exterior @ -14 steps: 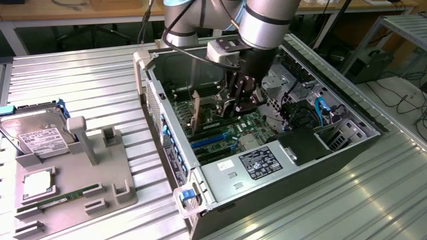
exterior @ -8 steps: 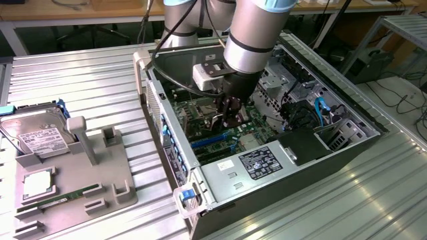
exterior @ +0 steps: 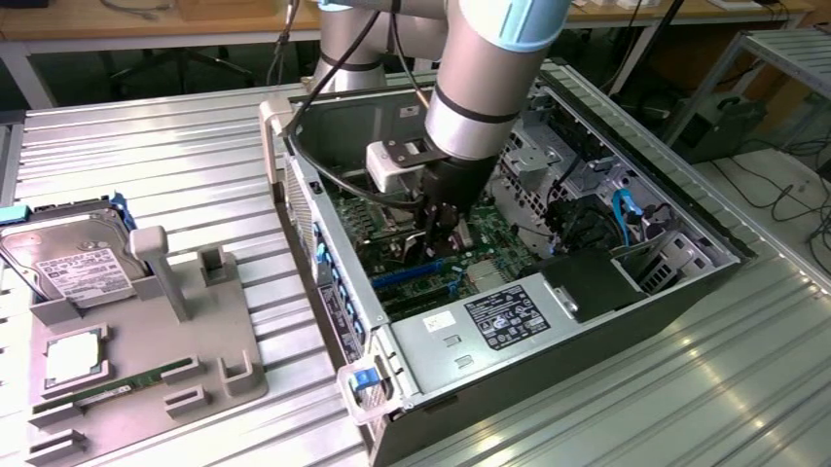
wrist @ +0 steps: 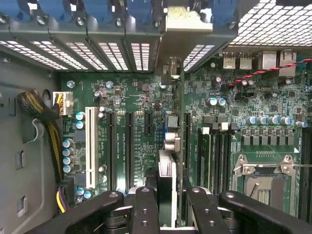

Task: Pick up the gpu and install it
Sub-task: 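Insert the gpu into the slot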

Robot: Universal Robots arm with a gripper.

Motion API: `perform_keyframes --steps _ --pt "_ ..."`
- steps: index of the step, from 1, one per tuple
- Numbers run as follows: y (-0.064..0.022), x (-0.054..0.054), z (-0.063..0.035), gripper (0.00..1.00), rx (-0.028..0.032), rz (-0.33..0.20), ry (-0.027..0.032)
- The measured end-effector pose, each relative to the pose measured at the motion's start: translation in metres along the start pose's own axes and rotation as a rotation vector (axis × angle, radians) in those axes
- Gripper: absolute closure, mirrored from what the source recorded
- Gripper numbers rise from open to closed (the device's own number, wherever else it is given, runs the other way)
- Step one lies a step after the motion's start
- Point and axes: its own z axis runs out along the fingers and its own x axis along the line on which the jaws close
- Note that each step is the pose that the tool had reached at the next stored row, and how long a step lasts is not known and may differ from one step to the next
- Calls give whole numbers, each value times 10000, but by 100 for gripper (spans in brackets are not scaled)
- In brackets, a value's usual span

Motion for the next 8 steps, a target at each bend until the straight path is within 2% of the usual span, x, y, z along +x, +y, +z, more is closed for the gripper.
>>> perform_keyframes --steps 8 --pt "24 2 65 73 0 -1 0"
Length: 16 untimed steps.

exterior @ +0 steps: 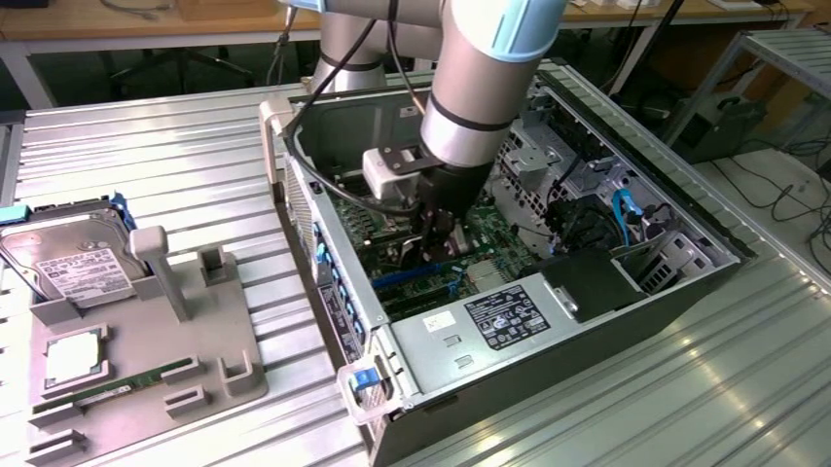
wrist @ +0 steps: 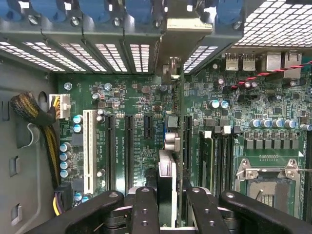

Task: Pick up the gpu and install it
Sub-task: 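Insert the gpu into the slot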

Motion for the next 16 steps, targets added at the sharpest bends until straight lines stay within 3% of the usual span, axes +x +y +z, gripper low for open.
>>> perform_keyframes --steps 16 --pt "46 2 79 73 0 -1 -16"
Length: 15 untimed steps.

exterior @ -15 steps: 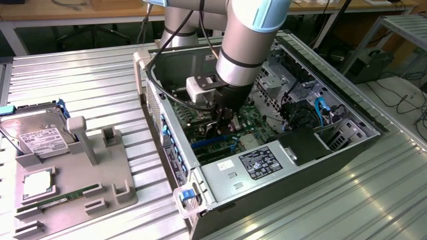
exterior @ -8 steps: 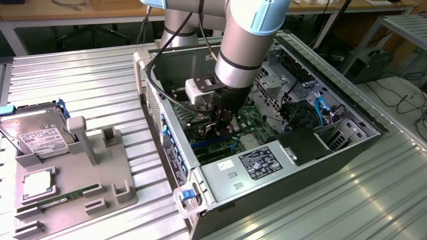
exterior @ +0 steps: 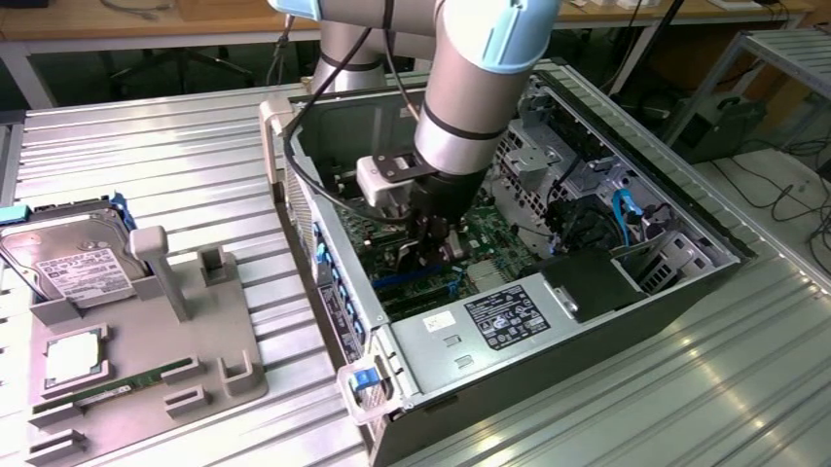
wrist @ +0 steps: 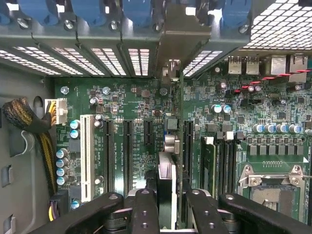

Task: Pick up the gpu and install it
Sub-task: 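Insert the gpu into the slot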

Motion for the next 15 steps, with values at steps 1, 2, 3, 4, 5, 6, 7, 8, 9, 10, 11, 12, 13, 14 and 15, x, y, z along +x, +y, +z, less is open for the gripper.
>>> perform_keyframes --steps 1,2,3,4,5,6,7,8,9,10,11,12,13,14,15 --pt "0 0 8 73 0 0 -2" --pt "0 1 14 73 0 0 -4" --pt "0 1 21 73 0 0 -6" --pt "0 1 29 73 -1 0 -8" --pt "0 2 37 73 -1 1 -11" --pt "0 2 45 73 -2 1 -14" --pt "-1 2 54 73 -2 0 -19" --pt "-1 3 61 73 -4 1 -20" --pt "-1 3 71 73 -6 0 -24" --pt "-1 4 76 73 -7 0 -25" --pt "-2 4 80 73 -8 0 -28" --pt "-2 4 85 73 -7 0 -35" --pt "-3 4 91 73 -5 -1 -45" --pt "-2 4 91 73 -6 -1 -46" --pt "-2 4 91 73 -6 -1 -47"
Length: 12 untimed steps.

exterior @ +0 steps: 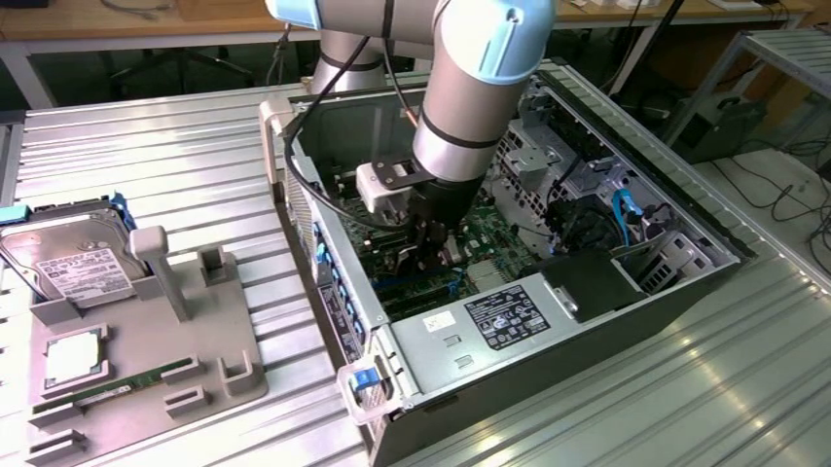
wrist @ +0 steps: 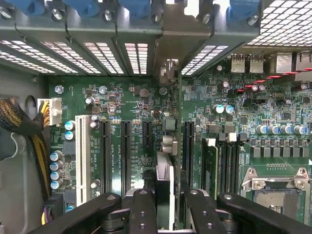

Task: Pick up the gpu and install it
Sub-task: 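Insert the gpu into the slot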

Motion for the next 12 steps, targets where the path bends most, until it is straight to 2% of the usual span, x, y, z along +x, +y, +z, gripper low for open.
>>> perform_keyframes --steps 4,6,12 --pt "0 0 5 73 1 0 -2" --pt "2 6 71 73 -7 -1 18" --pt "3 3 81 73 2 0 -3"
